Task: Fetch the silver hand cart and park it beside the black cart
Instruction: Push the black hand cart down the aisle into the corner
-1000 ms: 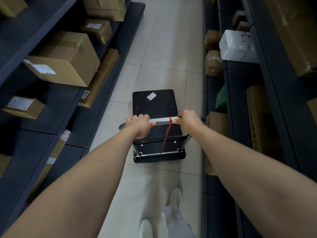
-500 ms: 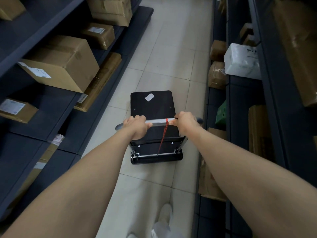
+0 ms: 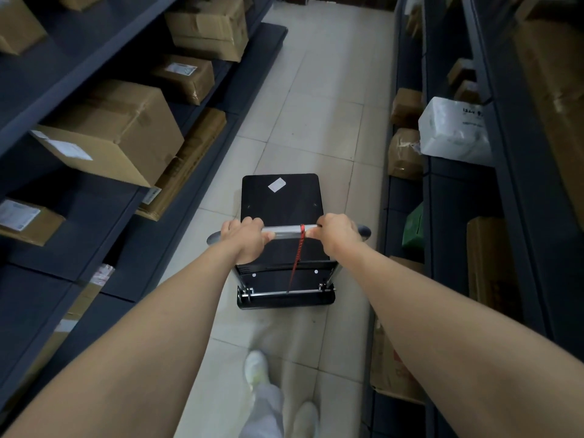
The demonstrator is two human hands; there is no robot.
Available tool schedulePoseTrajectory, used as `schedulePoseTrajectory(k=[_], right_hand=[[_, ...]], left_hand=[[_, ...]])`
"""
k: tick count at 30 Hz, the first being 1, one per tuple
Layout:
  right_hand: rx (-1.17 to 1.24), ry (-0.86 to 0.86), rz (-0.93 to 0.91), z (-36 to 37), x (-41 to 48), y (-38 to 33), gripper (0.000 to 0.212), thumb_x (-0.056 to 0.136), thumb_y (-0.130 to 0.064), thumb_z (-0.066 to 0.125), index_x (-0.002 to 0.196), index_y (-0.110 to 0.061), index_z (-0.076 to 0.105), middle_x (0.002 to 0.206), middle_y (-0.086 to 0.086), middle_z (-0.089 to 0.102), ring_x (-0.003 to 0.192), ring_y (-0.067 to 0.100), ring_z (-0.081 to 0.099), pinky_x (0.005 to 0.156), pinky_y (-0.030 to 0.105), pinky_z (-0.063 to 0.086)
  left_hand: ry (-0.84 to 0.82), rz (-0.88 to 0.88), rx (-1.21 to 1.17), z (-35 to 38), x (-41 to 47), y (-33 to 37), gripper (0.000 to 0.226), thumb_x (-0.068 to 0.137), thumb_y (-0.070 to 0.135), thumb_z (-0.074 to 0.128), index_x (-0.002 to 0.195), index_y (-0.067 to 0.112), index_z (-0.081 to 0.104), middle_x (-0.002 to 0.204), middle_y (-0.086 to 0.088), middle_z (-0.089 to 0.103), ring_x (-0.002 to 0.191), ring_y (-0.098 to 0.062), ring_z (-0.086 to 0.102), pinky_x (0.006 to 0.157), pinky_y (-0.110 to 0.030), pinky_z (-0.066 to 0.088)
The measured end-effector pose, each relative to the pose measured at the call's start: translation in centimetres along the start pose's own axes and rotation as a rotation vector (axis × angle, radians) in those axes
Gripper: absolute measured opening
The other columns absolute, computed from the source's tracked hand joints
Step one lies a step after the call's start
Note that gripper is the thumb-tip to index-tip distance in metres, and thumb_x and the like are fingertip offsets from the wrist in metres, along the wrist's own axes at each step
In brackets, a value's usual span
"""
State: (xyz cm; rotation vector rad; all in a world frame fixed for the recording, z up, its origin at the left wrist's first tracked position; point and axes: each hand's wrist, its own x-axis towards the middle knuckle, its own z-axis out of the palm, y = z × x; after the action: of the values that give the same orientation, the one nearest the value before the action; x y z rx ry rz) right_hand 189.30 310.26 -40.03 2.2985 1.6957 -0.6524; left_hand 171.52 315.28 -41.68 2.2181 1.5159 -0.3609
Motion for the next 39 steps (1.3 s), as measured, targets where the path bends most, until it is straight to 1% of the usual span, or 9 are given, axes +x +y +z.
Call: schedulePoseTrajectory(k=[5, 10, 13, 16, 23, 27, 32, 36, 39], right_hand=[[0.029, 0.002, 0.021, -1.5, 1.6, -1.0, 0.026, 0.089, 0.000, 0.056, 0.113, -0.009, 0.056, 0.093, 0.008, 0.052, 0.084, 0.026, 0.048, 0.067, 0.031, 0.042], [0.030, -0.011, 0.041, -2.9, 3.4, -2.6, 0.031, 0.087, 0.002, 0.056, 0.115, -0.010, 0.056, 0.100, 0.009, 0.056, 0.086, 0.025, 0.047, 0.071, 0.031, 0.044], [0.043, -0.028, 0.063, -3.6, 4.8, -3.5, 0.032, 0.087, 0.002, 0.057, 0.117, -0.011, 0.056, 0.097, 0.008, 0.054, 0.086, 0.025, 0.049, 0.070, 0.031, 0.044], [0.083, -0.024, 0.084, -4.3, 6.2, -4.3, 0.033, 0.087, 0.002, 0.057, 0.117, -0.011, 0.058, 0.098, 0.008, 0.056, 0.088, 0.024, 0.050, 0.075, 0.032, 0.048], [0.075, -0.023, 0.091, -6.3, 9.7, -5.9, 0.031, 0.087, 0.000, 0.058, 0.115, -0.010, 0.058, 0.094, 0.006, 0.053, 0.082, 0.023, 0.049, 0.067, 0.029, 0.040], [0.078, -0.032, 0.114, -7.3, 11.6, -6.8, 0.031, 0.086, 0.000, 0.058, 0.116, -0.011, 0.059, 0.094, 0.006, 0.054, 0.082, 0.023, 0.049, 0.066, 0.028, 0.039], [0.097, -0.009, 0.128, -8.2, 13.5, -7.7, 0.031, 0.086, 0.001, 0.057, 0.115, -0.010, 0.060, 0.093, 0.007, 0.055, 0.081, 0.023, 0.050, 0.065, 0.028, 0.038], [0.116, -0.003, 0.141, -8.7, 14.7, -8.2, 0.029, 0.088, 0.000, 0.057, 0.115, -0.010, 0.060, 0.093, 0.007, 0.055, 0.081, 0.024, 0.051, 0.065, 0.030, 0.040], [0.130, -0.001, 0.147, -9.3, 15.7, -8.5, 0.029, 0.088, 0.000, 0.057, 0.115, -0.010, 0.060, 0.093, 0.007, 0.056, 0.080, 0.023, 0.052, 0.064, 0.029, 0.040]], left_hand=[[0.013, 0.020, 0.003, -1.3, 2.4, -1.0, 0.031, 0.102, 0.043, 0.027, 0.106, 0.020, 0.047, 0.102, -0.001, 0.047, 0.095, -0.021, 0.038, 0.099, -0.039, 0.028], [0.006, 0.019, 0.011, -2.5, 5.0, -2.5, 0.031, 0.101, 0.044, 0.028, 0.105, 0.021, 0.048, 0.102, -0.001, 0.049, 0.095, -0.021, 0.041, 0.097, -0.039, 0.030], [0.012, 0.031, 0.015, -3.4, 6.4, -3.2, 0.030, 0.101, 0.043, 0.028, 0.106, 0.021, 0.048, 0.102, 0.000, 0.048, 0.095, -0.021, 0.040, 0.100, -0.039, 0.028], [0.014, 0.037, 0.022, -4.5, 7.9, -3.9, 0.030, 0.102, 0.043, 0.028, 0.106, 0.020, 0.047, 0.100, 0.001, 0.046, 0.094, -0.020, 0.039, 0.098, -0.038, 0.029], [0.012, 0.050, 0.048, -6.7, 11.7, -5.4, 0.031, 0.102, 0.043, 0.028, 0.108, 0.020, 0.047, 0.099, 0.001, 0.045, 0.093, -0.020, 0.039, 0.096, -0.037, 0.031], [0.008, 0.070, 0.065, -7.9, 13.8, -6.2, 0.033, 0.102, 0.043, 0.027, 0.111, 0.019, 0.047, 0.103, -0.001, 0.048, 0.094, -0.020, 0.038, 0.098, -0.038, 0.030], [0.021, 0.086, 0.065, -9.3, 15.8, -7.0, 0.033, 0.102, 0.042, 0.027, 0.111, 0.019, 0.047, 0.099, 0.000, 0.042, 0.096, -0.021, 0.038, 0.101, -0.039, 0.028], [0.012, 0.088, 0.073, -9.9, 17.2, -7.5, 0.033, 0.102, 0.043, 0.027, 0.111, 0.018, 0.048, 0.102, -0.001, 0.044, 0.107, -0.025, 0.043, 0.104, -0.040, 0.026], [0.017, 0.094, 0.075, -10.6, 18.3, -7.7, 0.033, 0.102, 0.042, 0.027, 0.111, 0.018, 0.048, 0.107, -0.003, 0.048, 0.110, -0.026, 0.043, 0.106, -0.041, 0.025]])
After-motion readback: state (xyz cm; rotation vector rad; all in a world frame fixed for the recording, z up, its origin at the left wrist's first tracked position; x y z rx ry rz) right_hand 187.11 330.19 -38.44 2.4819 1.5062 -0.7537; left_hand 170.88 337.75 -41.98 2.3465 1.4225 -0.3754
